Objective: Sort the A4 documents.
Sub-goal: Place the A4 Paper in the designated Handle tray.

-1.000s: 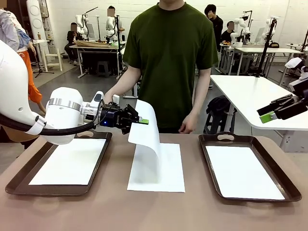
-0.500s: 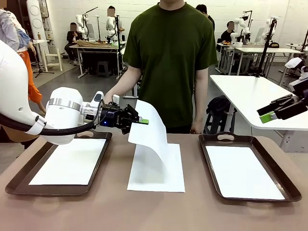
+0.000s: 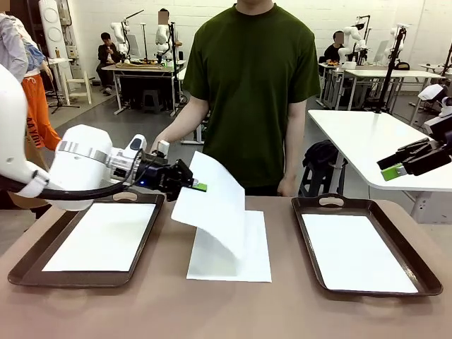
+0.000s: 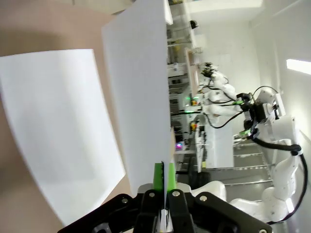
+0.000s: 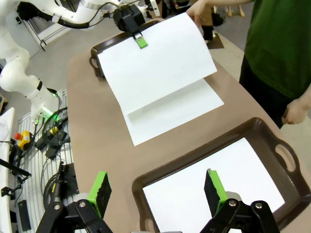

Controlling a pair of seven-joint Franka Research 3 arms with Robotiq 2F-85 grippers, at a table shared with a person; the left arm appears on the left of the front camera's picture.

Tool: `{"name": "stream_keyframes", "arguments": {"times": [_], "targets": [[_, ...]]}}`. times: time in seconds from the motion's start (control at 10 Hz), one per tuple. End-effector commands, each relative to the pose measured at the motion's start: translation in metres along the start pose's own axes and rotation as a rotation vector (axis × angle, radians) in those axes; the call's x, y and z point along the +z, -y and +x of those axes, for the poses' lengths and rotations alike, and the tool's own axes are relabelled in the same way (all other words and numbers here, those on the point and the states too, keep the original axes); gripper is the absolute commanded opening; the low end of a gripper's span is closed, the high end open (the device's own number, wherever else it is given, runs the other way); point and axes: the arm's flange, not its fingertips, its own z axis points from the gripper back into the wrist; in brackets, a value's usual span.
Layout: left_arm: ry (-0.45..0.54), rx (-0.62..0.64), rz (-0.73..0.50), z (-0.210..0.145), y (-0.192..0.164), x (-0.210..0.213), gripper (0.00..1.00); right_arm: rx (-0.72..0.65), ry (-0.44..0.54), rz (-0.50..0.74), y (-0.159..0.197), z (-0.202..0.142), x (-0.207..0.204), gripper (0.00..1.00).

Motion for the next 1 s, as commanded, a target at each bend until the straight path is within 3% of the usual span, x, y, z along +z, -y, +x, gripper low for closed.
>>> {"name": "stream_keyframes", "arguments": {"times": [0.0, 0.5, 0.9], "targets": [[0.001, -0.008, 0.168, -0.025, 0.007, 0.034, 0.01, 0.012, 0.024, 0.006, 0.0, 0.0, -0.001, 1.0], [0.096, 0.083, 0.436, -0.058, -0.007, 0.122, 0.01, 0.012, 0.024, 0.006, 0.0, 0.0, -0.001, 1.0], [0.059, 0.095, 0.624, -0.049, 0.002, 0.175, 0.01, 0.012, 0.024, 0.006, 0.0, 0.0, -0.001, 1.0]]}}
